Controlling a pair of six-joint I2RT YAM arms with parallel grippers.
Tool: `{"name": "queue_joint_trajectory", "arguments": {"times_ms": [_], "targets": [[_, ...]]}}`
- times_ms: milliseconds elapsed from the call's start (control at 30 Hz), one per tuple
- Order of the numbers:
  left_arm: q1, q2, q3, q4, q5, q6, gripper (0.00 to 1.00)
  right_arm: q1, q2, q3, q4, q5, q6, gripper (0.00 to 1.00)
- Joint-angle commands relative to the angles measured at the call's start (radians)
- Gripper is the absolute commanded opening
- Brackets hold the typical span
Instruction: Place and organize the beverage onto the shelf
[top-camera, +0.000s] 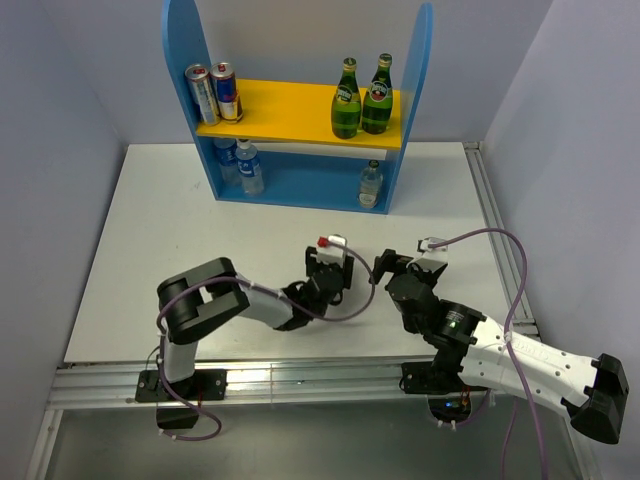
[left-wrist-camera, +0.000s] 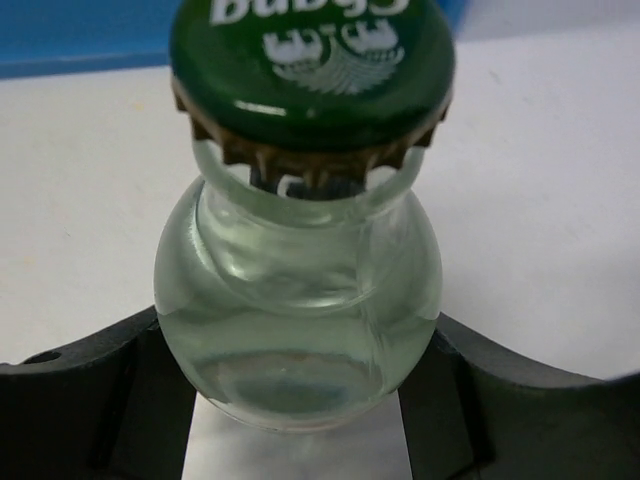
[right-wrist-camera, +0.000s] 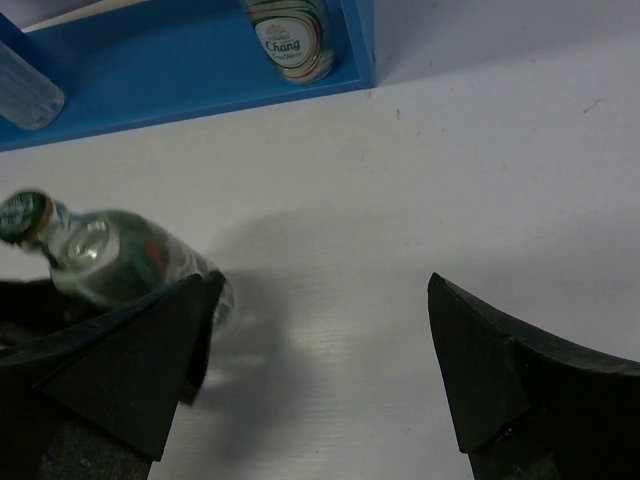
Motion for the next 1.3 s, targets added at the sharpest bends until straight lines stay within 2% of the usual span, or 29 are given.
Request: {"name": "queue_joint_trajectory", "arguments": {"times_ms": [0, 133, 233, 433, 733, 1033, 1067, 1167, 1200, 1267], "targets": [[0.130, -0.057, 0.096, 0.053, 0.068, 0.061, 0.00, -0.003, -0.001, 0.017, 0.034, 0.011, -0.001, 0.99], [0.271, -0.019, 0.206, 0.018, 0.178, 0.075, 0.00, -0.003, -0.004, 0.014, 0.040, 0.007, -0.002, 0.99], [0.337, 0.029, 0.306, -0.006, 0.223, 0.073, 0.00, -0.002, 0.001, 0.014, 0.045, 0.005, -0.006, 0.99], [0.413, 0.160, 0.556, -0.078, 0.308, 0.026, 0.00, -0.002, 0.013, 0.018, 0.047, -0.003, -0.009, 0.99], [0.417, 0.440, 0.907, -0.197, 0.335, -0.004, 0.00, -0.003, -0.017, 0.006, 0.045, -0.004, -0.007, 0.99], [0.416, 0.507, 0.989, -0.229, 0.365, -0.044, 0.01, -0.005, -0.008, 0.008, 0.050, -0.009, -0.009, 0.99], [0.416, 0.507, 0.990, -0.230, 0.367, -0.045, 0.03, -0.003, -0.007, 0.008, 0.051, -0.009, -0.009, 0.99], [0.414, 0.498, 0.975, -0.220, 0.368, -0.037, 0.30, -0.005, 0.002, 0.011, 0.051, -0.010, -0.009, 0.99], [0.413, 0.495, 0.972, -0.217, 0.359, -0.025, 0.51, -0.005, 0.004, 0.011, 0.050, -0.007, -0.009, 0.99], [0.410, 0.489, 0.964, -0.217, 0.339, -0.014, 0.66, -0.005, 0.006, 0.012, 0.050, -0.007, -0.009, 0.98]]}}
